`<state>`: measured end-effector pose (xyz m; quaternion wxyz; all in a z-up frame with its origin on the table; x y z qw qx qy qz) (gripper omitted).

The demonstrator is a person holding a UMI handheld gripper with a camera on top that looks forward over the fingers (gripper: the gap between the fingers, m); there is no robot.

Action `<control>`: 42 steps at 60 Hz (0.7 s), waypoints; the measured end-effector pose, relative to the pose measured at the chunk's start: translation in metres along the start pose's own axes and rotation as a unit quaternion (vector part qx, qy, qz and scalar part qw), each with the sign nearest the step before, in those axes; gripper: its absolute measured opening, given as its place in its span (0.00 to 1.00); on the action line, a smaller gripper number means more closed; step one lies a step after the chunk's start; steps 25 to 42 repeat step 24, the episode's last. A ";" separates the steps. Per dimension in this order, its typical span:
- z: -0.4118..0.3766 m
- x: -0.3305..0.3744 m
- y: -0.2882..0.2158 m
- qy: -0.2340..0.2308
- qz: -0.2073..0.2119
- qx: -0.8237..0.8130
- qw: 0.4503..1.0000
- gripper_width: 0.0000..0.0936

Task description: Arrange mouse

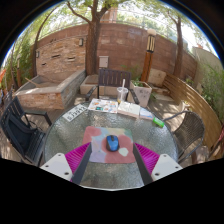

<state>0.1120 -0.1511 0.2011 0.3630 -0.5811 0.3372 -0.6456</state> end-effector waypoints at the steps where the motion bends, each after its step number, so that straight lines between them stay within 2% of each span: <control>1: 0.000 0.005 -0.001 0.001 0.002 0.002 1.000 0.91; 17: -0.001 0.047 0.000 0.013 0.005 0.010 1.000 0.90; 42: -0.006 0.050 0.002 0.015 0.006 0.012 1.000 0.90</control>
Point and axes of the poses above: the point between the fingertips, and its own axes, seen from behind it with the camera up: z to the right, y down, x backward, against the way the camera looks, the point moved 4 cm from there along x, backward, against the way the camera looks, and after that the axes turned 8 degrees about z, right-handed, at the moved point
